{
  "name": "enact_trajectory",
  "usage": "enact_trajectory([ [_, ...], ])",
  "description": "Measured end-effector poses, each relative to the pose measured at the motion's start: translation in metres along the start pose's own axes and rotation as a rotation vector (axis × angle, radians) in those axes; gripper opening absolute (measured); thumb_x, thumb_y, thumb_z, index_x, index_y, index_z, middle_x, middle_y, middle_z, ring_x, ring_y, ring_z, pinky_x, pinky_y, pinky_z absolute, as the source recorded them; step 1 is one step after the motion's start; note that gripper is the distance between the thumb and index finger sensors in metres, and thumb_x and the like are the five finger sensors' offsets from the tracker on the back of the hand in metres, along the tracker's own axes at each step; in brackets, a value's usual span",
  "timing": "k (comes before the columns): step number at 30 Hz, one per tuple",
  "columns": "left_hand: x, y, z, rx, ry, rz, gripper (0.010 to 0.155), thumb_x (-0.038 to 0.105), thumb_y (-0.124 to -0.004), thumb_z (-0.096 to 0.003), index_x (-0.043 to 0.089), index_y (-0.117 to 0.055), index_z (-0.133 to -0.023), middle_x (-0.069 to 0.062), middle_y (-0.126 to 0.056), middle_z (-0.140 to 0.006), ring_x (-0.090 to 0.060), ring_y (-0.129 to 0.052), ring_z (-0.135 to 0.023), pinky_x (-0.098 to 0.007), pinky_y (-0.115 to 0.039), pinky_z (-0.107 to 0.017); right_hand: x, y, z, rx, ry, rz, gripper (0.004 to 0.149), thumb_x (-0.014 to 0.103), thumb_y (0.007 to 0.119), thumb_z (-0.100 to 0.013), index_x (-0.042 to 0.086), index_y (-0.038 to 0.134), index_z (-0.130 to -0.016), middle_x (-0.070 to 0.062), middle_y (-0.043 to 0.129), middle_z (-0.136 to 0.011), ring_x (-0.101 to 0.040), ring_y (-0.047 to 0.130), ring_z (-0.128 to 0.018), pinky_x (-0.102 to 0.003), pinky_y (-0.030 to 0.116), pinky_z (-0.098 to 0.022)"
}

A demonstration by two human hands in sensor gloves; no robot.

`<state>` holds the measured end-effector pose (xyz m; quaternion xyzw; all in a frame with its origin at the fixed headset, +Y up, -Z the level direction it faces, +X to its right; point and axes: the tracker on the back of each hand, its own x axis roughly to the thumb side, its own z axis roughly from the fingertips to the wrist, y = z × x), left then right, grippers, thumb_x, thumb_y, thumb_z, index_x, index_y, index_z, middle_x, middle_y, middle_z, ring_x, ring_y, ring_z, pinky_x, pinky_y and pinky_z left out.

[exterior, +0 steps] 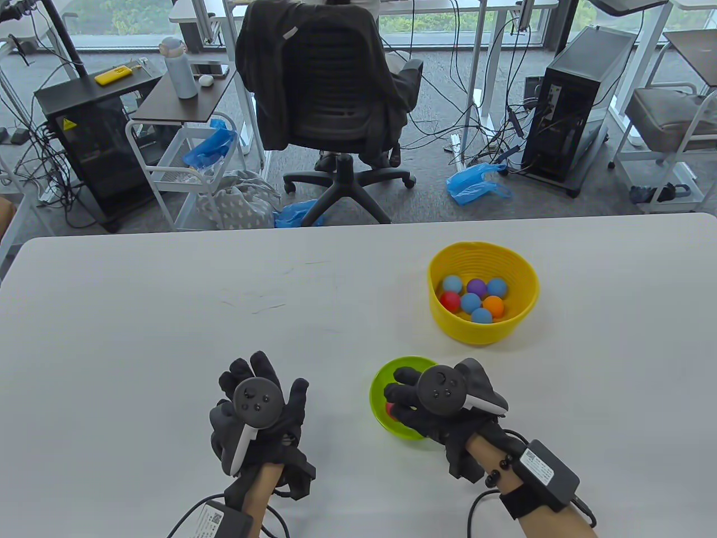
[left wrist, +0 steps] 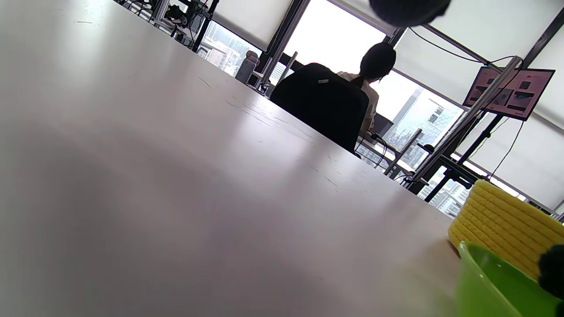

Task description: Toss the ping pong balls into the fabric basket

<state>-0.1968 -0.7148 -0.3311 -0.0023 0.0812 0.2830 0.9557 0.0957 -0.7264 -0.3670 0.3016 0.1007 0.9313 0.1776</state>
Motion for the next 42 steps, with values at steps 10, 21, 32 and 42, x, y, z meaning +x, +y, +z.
enact_trajectory([
  [10,-0.001,0.0,0.0,0.003,-0.001,0.004,0.084,0.051,-0.064,-0.0598,0.01,-0.015,-0.115,-0.026,-0.003,-0.116,-0.056,-0.002,-0.104,-0.079,-0.014,-0.068,0.003,0.014,-0.008,0.116,0.031,0.084,0.048,0.034,0.075,-0.057,0.02,0.072,-0.103,-0.022,0.056,-0.115,-0.053,0.073,-0.092,-0.064,0.066,-0.067],
  [21,-0.001,0.001,0.0,0.005,-0.003,0.006,0.084,0.051,-0.064,-0.0597,0.011,-0.015,-0.115,-0.026,-0.003,-0.116,-0.056,-0.002,-0.104,-0.079,-0.014,-0.068,-0.001,0.017,-0.01,0.122,0.073,0.161,0.049,0.027,0.079,-0.055,0.018,0.07,-0.103,-0.023,0.06,-0.112,-0.052,0.077,-0.09,-0.063,0.069,-0.065],
  [32,-0.001,0.001,0.0,0.004,-0.002,0.011,0.084,0.051,-0.064,-0.0598,0.01,-0.015,-0.115,-0.026,-0.003,-0.116,-0.056,-0.002,-0.104,-0.079,-0.014,-0.068,-0.006,0.002,-0.001,-0.023,0.055,0.097,0.054,0.031,0.085,-0.051,0.016,0.071,-0.101,-0.022,0.07,-0.105,-0.043,0.094,-0.071,-0.053,0.083,-0.052],
  [42,-0.002,0.002,0.0,0.007,-0.004,0.019,0.084,0.051,-0.064,-0.0598,0.011,-0.015,-0.115,-0.026,-0.003,-0.116,-0.056,-0.002,-0.104,-0.079,-0.014,-0.068,-0.04,-0.043,0.035,-0.314,-0.006,-0.464,0.054,0.035,0.084,-0.051,0.014,0.073,-0.099,-0.022,0.078,-0.098,-0.039,0.1,-0.061,-0.049,0.087,-0.045],
])
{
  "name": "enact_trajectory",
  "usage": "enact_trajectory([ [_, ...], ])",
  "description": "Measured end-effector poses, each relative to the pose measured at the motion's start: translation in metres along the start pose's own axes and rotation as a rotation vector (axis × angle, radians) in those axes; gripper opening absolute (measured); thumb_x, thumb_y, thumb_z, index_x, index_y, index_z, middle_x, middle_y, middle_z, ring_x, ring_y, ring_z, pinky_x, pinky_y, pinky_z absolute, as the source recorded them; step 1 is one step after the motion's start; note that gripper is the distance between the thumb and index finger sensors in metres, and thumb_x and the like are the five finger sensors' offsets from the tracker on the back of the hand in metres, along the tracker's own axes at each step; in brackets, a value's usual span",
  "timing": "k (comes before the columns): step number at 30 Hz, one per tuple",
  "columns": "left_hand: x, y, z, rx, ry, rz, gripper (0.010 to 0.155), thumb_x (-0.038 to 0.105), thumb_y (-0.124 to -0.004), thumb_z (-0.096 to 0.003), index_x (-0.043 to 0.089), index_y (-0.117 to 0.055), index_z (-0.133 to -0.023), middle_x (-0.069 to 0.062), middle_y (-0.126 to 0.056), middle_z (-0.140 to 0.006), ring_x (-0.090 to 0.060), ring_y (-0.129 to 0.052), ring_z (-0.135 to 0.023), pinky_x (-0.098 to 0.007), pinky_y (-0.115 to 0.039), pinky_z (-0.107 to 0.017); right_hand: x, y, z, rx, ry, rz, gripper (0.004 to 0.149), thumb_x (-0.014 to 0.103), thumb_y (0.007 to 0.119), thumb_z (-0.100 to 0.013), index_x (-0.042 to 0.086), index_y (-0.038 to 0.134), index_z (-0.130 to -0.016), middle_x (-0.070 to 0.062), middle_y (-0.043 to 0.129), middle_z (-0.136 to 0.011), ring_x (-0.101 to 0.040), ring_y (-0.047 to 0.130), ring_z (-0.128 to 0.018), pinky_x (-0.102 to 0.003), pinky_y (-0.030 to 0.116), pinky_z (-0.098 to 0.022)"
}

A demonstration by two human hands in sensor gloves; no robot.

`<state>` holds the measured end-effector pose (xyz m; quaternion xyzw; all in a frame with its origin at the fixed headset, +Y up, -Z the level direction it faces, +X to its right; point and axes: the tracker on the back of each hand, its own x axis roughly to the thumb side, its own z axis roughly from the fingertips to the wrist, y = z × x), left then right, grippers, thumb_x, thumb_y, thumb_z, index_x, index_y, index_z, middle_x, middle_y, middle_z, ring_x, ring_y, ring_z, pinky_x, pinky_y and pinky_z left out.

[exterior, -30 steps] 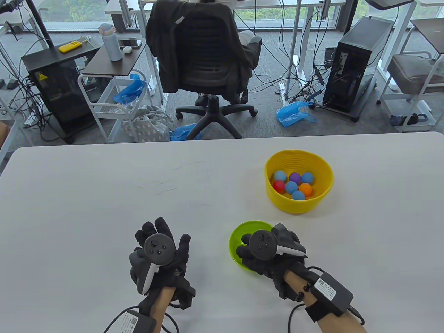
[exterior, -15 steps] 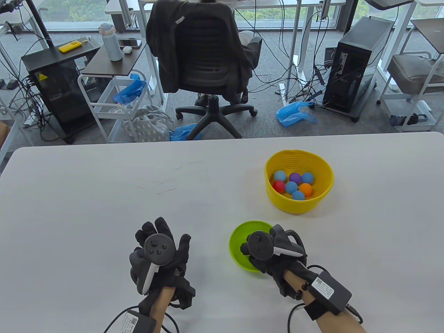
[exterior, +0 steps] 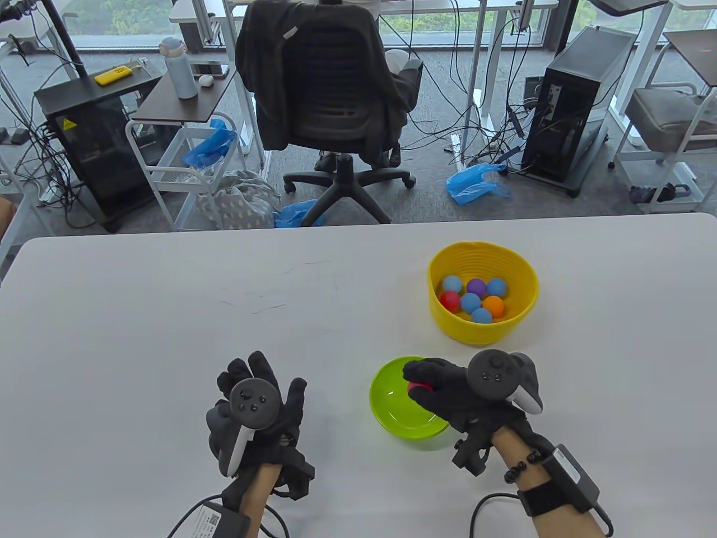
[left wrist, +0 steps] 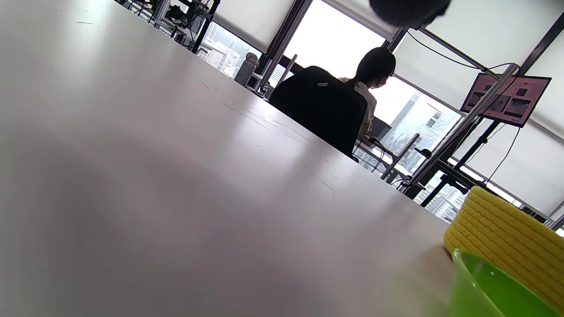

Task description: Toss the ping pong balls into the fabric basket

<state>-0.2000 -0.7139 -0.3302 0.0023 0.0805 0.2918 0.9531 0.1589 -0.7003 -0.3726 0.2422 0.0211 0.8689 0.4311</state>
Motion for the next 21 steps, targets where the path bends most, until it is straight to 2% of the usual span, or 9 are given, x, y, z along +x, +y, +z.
enact_trajectory([
  [8,0.0,-0.001,0.0,-0.005,0.004,-0.006,0.083,0.051,-0.064,-0.0598,0.01,-0.016,-0.115,-0.026,-0.003,-0.116,-0.056,-0.003,-0.104,-0.079,-0.014,-0.068,-0.028,-0.043,0.013,-0.188,0.055,-0.428,0.055,0.038,0.083,-0.053,0.011,0.072,-0.1,-0.023,0.079,-0.096,-0.036,0.102,-0.059,-0.046,0.09,-0.042],
  [13,0.001,-0.001,0.0,-0.008,0.007,-0.01,0.083,0.051,-0.064,-0.0599,0.01,-0.016,-0.115,-0.026,-0.003,-0.116,-0.056,-0.003,-0.104,-0.079,-0.014,-0.068,-0.056,-0.056,0.022,-0.328,0.16,-0.645,0.056,0.039,0.08,-0.055,0.011,0.068,-0.102,-0.022,0.076,-0.098,-0.035,0.101,-0.061,-0.045,0.09,-0.045],
  [16,0.001,-0.001,0.0,-0.007,0.007,-0.009,0.084,0.051,-0.064,-0.0598,0.01,-0.016,-0.115,-0.026,-0.003,-0.116,-0.056,-0.003,-0.104,-0.079,-0.014,-0.068,-0.073,-0.065,0.026,-0.384,0.216,-0.748,0.056,0.04,0.078,-0.058,0.012,0.064,-0.104,-0.022,0.073,-0.101,-0.034,0.099,-0.065,-0.044,0.089,-0.048],
  [21,0.0,-0.001,0.0,-0.008,0.01,-0.007,0.084,0.051,-0.064,-0.0598,0.01,-0.016,-0.115,-0.026,-0.003,-0.116,-0.056,-0.002,-0.104,-0.079,-0.014,-0.068,-0.09,-0.075,0.027,-0.428,0.274,-0.816,0.06,0.043,0.072,-0.062,0.012,0.052,-0.11,-0.022,0.063,-0.106,-0.032,0.093,-0.076,-0.043,0.086,-0.057],
])
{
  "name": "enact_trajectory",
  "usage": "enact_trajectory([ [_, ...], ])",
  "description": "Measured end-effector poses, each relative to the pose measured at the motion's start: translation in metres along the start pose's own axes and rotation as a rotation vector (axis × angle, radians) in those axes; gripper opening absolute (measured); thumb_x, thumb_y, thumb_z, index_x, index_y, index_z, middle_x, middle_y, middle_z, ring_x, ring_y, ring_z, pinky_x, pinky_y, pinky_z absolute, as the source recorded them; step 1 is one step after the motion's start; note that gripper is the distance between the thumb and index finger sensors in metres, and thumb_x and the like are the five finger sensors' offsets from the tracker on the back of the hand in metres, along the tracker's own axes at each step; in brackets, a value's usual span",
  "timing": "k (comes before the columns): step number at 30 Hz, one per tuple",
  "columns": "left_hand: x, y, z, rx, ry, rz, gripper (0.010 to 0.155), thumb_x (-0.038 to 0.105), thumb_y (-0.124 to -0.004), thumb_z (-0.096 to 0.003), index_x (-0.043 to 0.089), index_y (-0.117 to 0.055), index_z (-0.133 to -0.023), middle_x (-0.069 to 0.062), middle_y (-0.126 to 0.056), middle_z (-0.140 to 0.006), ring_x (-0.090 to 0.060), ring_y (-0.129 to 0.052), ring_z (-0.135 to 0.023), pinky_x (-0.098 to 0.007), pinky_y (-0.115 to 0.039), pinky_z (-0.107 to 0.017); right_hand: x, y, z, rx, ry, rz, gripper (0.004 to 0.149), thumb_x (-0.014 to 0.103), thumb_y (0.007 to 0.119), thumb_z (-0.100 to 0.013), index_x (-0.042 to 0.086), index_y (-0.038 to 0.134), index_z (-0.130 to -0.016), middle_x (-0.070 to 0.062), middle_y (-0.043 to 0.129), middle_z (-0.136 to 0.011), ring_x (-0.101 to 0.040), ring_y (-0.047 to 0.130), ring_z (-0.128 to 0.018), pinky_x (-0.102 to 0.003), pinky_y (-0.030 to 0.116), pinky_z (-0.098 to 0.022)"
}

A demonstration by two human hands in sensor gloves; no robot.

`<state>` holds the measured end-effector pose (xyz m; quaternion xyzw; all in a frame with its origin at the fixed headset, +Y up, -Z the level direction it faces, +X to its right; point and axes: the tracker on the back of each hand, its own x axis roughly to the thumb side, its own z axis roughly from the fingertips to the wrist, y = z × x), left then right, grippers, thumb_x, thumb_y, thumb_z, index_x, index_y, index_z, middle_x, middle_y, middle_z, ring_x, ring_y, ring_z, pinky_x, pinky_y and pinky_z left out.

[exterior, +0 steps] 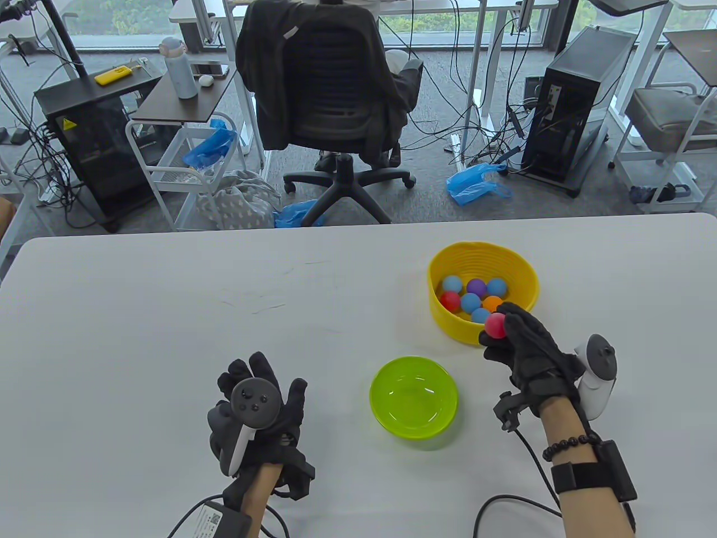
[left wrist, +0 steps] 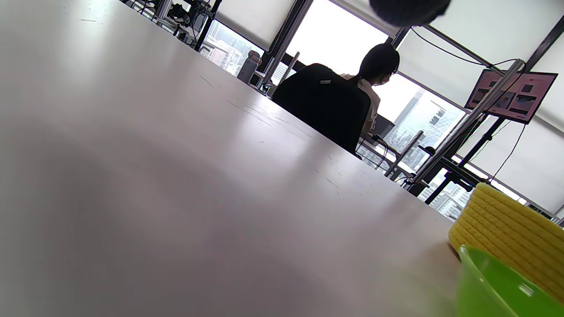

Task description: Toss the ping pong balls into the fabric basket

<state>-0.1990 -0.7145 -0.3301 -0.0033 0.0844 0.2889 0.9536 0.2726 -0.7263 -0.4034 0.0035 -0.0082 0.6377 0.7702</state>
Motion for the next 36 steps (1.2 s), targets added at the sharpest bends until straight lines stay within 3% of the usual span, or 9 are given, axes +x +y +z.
enact_trajectory([
  [4,0.0,0.0,0.0,0.002,0.005,-0.005,0.084,0.051,-0.064,-0.0597,0.01,-0.016,-0.115,-0.026,-0.003,-0.116,-0.056,-0.002,-0.104,-0.079,-0.013,-0.068,-0.001,-0.005,-0.009,0.039,0.003,-0.078,0.076,0.046,0.059,-0.066,0.003,0.019,-0.114,-0.033,0.038,-0.113,-0.042,0.073,-0.096,-0.051,0.072,-0.072],
  [8,0.0,-0.001,-0.001,-0.002,0.009,-0.009,0.084,0.051,-0.064,-0.0597,0.011,-0.016,-0.115,-0.026,-0.003,-0.116,-0.056,-0.002,-0.104,-0.079,-0.013,-0.068,0.001,-0.007,-0.011,0.083,-0.025,-0.136,0.084,0.048,0.051,-0.066,-0.004,-0.003,-0.106,-0.041,0.018,-0.109,-0.048,0.054,-0.104,-0.055,0.059,-0.077],
  [17,0.001,-0.001,-0.001,0.007,0.007,-0.02,0.084,0.051,-0.064,-0.0596,0.01,-0.016,-0.115,-0.026,-0.001,-0.116,-0.056,0.0,-0.103,-0.079,-0.012,-0.068,0.011,-0.013,-0.003,0.045,-0.083,-0.137,0.082,0.045,0.051,-0.066,-0.006,0.001,-0.106,-0.044,0.016,-0.106,-0.052,0.051,-0.103,-0.058,0.056,-0.075],
  [21,0.002,-0.001,-0.001,0.006,0.003,-0.023,0.083,0.051,-0.065,-0.0597,0.01,-0.019,-0.115,-0.026,-0.001,-0.116,-0.056,0.0,-0.103,-0.079,-0.012,-0.068,0.023,-0.016,0.006,0.019,-0.125,-0.028,0.078,0.043,0.054,-0.065,-0.002,0.01,-0.111,-0.04,0.022,-0.109,-0.052,0.054,-0.101,-0.059,0.057,-0.073],
  [25,0.004,-0.001,0.0,0.012,-0.006,-0.029,0.082,0.051,-0.065,-0.0596,0.01,-0.02,-0.116,-0.025,-0.002,-0.117,-0.055,0.0,-0.104,-0.079,-0.011,-0.068,0.039,-0.019,0.019,-0.036,-0.169,0.258,0.071,0.04,0.061,-0.062,0.0,0.033,-0.113,-0.038,0.038,-0.111,-0.055,0.064,-0.094,-0.064,0.06,-0.067],
  [28,0.007,-0.001,0.001,0.017,-0.018,-0.04,0.082,0.05,-0.065,-0.0595,0.01,-0.02,-0.116,-0.025,-0.004,-0.118,-0.055,0.0,-0.104,-0.079,-0.011,-0.068,0.055,-0.022,0.031,-0.033,-0.234,0.69,0.066,0.041,0.065,-0.06,0.004,0.047,-0.112,-0.034,0.048,-0.111,-0.056,0.068,-0.092,-0.065,0.062,-0.066],
  [31,0.011,-0.003,0.001,-0.01,-0.04,-0.071,0.082,0.05,-0.065,-0.0593,0.011,-0.02,-0.116,-0.025,-0.004,-0.118,-0.055,0.0,-0.104,-0.079,-0.01,-0.068,0.059,-0.02,0.039,0.0,-0.233,1.148,0.066,0.043,0.067,-0.059,0.008,0.05,-0.112,-0.031,0.051,-0.113,-0.058,0.066,-0.093,-0.067,0.06,-0.066],
  [33,0.014,-0.005,0.002,-0.009,-0.035,-0.119,0.083,0.051,-0.065,-0.0594,0.011,-0.019,-0.116,-0.024,-0.004,-0.118,-0.055,0.0,-0.104,-0.079,-0.011,-0.068,0.054,-0.02,0.041,0.016,-0.229,1.327,0.066,0.044,0.067,-0.058,0.01,0.05,-0.112,-0.029,0.051,-0.114,-0.059,0.063,-0.095,-0.068,0.058,-0.067],
  [36,0.019,-0.006,0.004,0.008,-0.038,-0.159,0.083,0.051,-0.065,-0.0594,0.012,-0.017,-0.115,-0.024,-0.002,-0.117,-0.054,0.001,-0.104,-0.079,-0.01,-0.068,0.043,-0.021,0.041,0.007,-0.233,1.459,0.066,0.045,0.068,-0.058,0.011,0.051,-0.112,-0.028,0.051,-0.115,-0.059,0.06,-0.096,-0.07,0.055,-0.068],
])
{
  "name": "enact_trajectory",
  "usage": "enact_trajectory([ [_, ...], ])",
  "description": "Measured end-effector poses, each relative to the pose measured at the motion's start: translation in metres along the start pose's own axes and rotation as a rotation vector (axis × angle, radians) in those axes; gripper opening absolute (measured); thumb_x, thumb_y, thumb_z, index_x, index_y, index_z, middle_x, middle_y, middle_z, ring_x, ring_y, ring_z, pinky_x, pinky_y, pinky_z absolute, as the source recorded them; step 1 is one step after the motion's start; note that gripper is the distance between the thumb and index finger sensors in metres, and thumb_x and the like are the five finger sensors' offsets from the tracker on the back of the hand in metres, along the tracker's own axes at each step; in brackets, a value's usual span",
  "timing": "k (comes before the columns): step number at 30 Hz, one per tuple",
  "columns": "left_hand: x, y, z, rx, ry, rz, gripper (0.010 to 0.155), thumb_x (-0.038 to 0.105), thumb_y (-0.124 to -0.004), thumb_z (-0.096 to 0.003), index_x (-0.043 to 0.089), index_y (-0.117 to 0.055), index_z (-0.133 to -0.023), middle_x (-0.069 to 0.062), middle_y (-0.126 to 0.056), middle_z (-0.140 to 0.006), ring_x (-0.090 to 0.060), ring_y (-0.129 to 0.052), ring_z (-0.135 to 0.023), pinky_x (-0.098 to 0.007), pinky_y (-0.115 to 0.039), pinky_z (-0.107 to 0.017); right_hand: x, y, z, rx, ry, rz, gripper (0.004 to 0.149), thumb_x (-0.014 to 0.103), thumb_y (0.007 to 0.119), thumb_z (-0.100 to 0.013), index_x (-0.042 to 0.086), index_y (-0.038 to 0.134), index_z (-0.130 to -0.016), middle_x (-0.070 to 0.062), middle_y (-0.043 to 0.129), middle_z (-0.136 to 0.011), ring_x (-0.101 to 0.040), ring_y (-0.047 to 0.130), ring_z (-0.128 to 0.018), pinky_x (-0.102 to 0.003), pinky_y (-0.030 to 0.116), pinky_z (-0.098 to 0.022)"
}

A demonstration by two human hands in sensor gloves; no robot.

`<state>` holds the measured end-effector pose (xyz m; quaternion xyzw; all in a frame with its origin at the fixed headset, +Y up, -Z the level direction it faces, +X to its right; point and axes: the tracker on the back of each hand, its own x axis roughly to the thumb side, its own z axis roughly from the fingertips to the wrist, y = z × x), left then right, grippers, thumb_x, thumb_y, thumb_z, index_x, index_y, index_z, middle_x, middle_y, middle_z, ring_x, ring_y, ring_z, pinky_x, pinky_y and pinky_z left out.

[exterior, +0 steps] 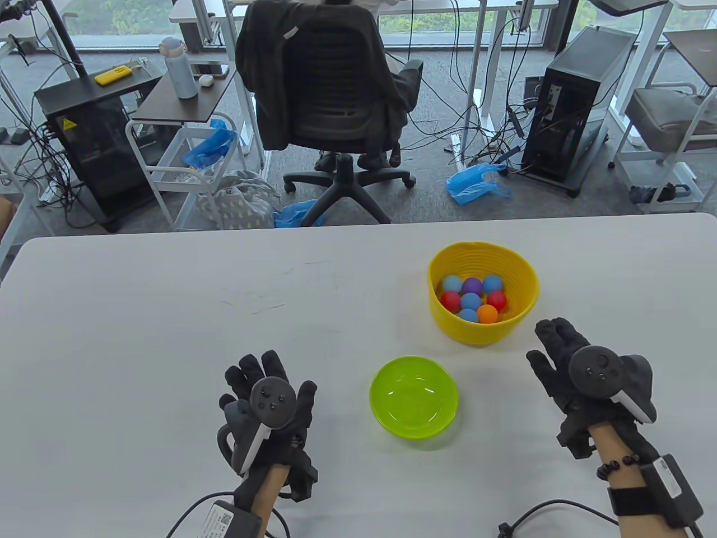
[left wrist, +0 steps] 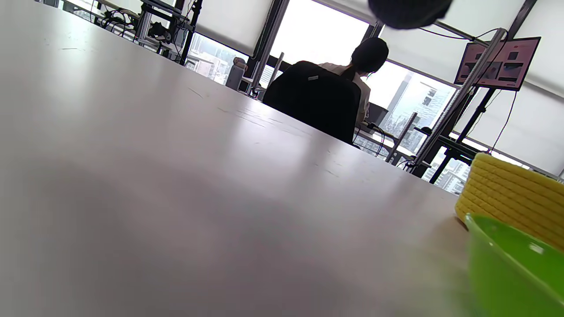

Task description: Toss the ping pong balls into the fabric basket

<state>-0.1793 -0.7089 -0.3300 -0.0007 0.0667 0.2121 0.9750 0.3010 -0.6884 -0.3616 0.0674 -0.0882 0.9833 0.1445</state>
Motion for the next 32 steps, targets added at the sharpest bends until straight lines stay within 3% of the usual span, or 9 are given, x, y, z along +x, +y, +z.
enact_trajectory([
  [5,0.007,-0.008,0.0,-0.06,0.013,-0.099,0.085,0.052,-0.063,-0.0598,0.013,-0.012,-0.115,-0.024,0.005,-0.115,-0.054,0.008,-0.101,-0.078,-0.007,-0.067,-0.01,0.015,0.0,0.066,0.028,0.092,0.075,0.052,0.068,-0.056,0.014,0.043,-0.115,-0.028,0.041,-0.118,-0.06,0.042,-0.102,-0.077,0.04,-0.067],
  [11,0.017,-0.013,0.002,-0.034,-0.014,-0.165,0.086,0.052,-0.064,-0.0598,0.014,-0.009,-0.114,-0.023,0.008,-0.114,-0.054,0.01,-0.1,-0.078,-0.005,-0.066,-0.019,0.015,0.004,0.06,0.04,0.079,0.08,0.056,0.068,-0.055,0.016,0.035,-0.116,-0.027,0.029,-0.119,-0.06,0.03,-0.104,-0.078,0.033,-0.067],
  [32,0.017,-0.018,0.005,-0.003,-0.031,-0.176,0.085,0.052,-0.064,-0.0595,0.013,-0.012,-0.114,-0.024,0.004,-0.115,-0.054,0.006,-0.101,-0.078,-0.008,-0.067,-0.027,0.018,0.013,0.063,0.072,0.029,0.079,0.052,0.067,-0.056,0.013,0.034,-0.116,-0.03,0.027,-0.118,-0.061,0.03,-0.102,-0.077,0.034,-0.068],
])
